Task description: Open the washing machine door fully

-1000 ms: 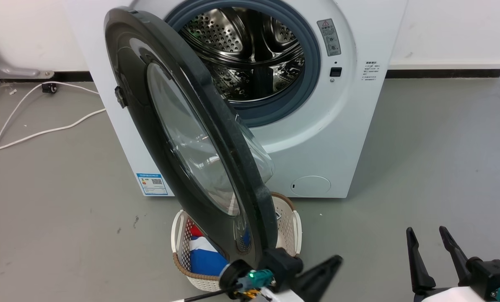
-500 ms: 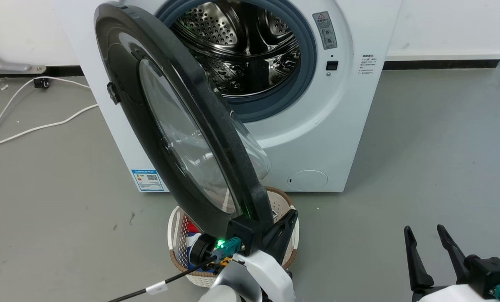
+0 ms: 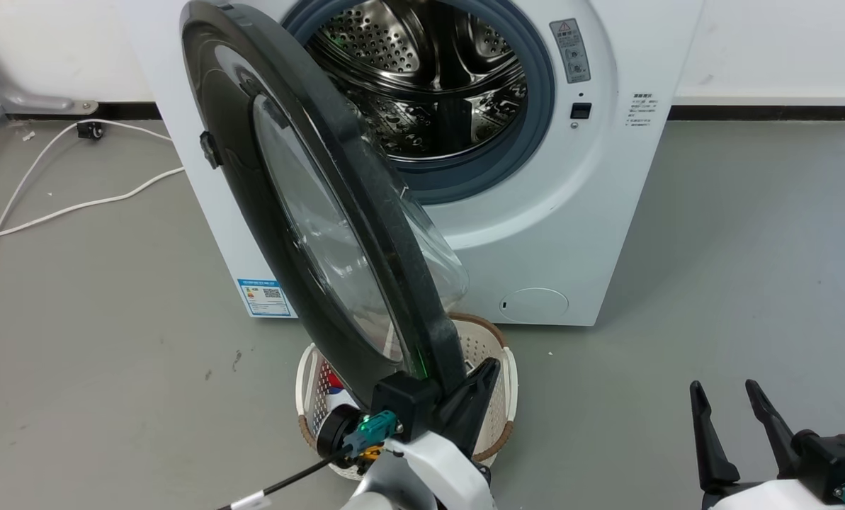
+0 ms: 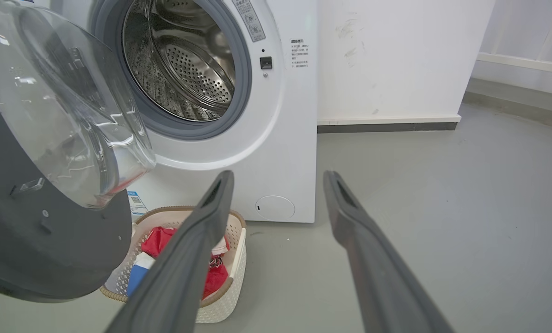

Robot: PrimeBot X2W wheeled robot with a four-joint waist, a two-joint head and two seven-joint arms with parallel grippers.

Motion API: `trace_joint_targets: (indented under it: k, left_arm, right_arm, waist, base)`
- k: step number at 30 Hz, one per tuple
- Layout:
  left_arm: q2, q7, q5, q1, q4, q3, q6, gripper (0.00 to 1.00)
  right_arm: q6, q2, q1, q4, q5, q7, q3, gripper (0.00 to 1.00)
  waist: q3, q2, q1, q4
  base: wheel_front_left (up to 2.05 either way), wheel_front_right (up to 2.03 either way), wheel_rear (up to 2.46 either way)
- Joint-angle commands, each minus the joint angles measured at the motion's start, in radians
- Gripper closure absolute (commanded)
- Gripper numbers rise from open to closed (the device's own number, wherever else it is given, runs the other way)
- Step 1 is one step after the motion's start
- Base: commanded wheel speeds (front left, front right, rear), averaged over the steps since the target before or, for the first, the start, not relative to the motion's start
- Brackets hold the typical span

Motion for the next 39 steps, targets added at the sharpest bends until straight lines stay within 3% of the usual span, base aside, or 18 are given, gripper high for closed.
trace_joint_targets:
  k: [1, 11, 18, 27, 34, 39]
  left_arm:
    - [0.025, -0.004, 0.001, 0.010, -0.003, 0.019, 0.016, 1.00]
    - [0.087, -0.009, -0.001, 0.112, -0.144, 0.060, 0.089, 1.00]
    - [0.112, -0.004, 0.017, 0.191, -0.266, 0.053, 0.140, 1.00]
    - [0.158, -0.011, 0.010, 0.244, -0.348, 0.113, 0.201, 1.00]
    - [0.196, -0.038, -0.031, 0.252, -0.353, 0.206, 0.223, 1.00]
    - [0.232, -0.060, -0.080, 0.233, -0.328, 0.290, 0.212, 1.00]
  right_arm:
    - [0.000, 0.003, -0.006, 0.001, 0.003, -0.002, -0.002, 0.00]
    - [0.000, 0.003, 0.008, 0.001, 0.002, -0.001, -0.003, 0.00]
    - [0.000, 0.003, 0.011, -0.004, -0.002, 0.005, -0.008, 0.00]
    - [0.000, 0.003, 0.012, -0.012, 0.001, 0.010, -0.012, 0.00]
    - [0.000, 0.003, 0.007, -0.021, 0.002, 0.016, -0.016, 0.00]
    - [0.000, 0.003, 0.004, -0.035, -0.002, 0.021, -0.023, 0.00]
  waist:
    - [-0.001, -0.0001, -0.0001, 0.005]
    - [-0.006, -0.0001, -0.0001, 0.048]
    - [-0.007, -0.0001, -0.0001, 0.108]
    - [-0.004, -0.0001, -0.0001, 0.202]
    - [0.008, -0.0001, -0.0001, 0.258]
    - [0.026, -0.0001, -0.0001, 0.283]
  base:
    - [0.00, 0.00, 0.00]
    - [0.00, 0.00, 0.00]
    - [0.00, 0.00, 0.00]
    - [0.00, 0.00, 0.00]
    - [0.00, 0.00, 0.00]
    - [0.00, 0.00, 0.00]
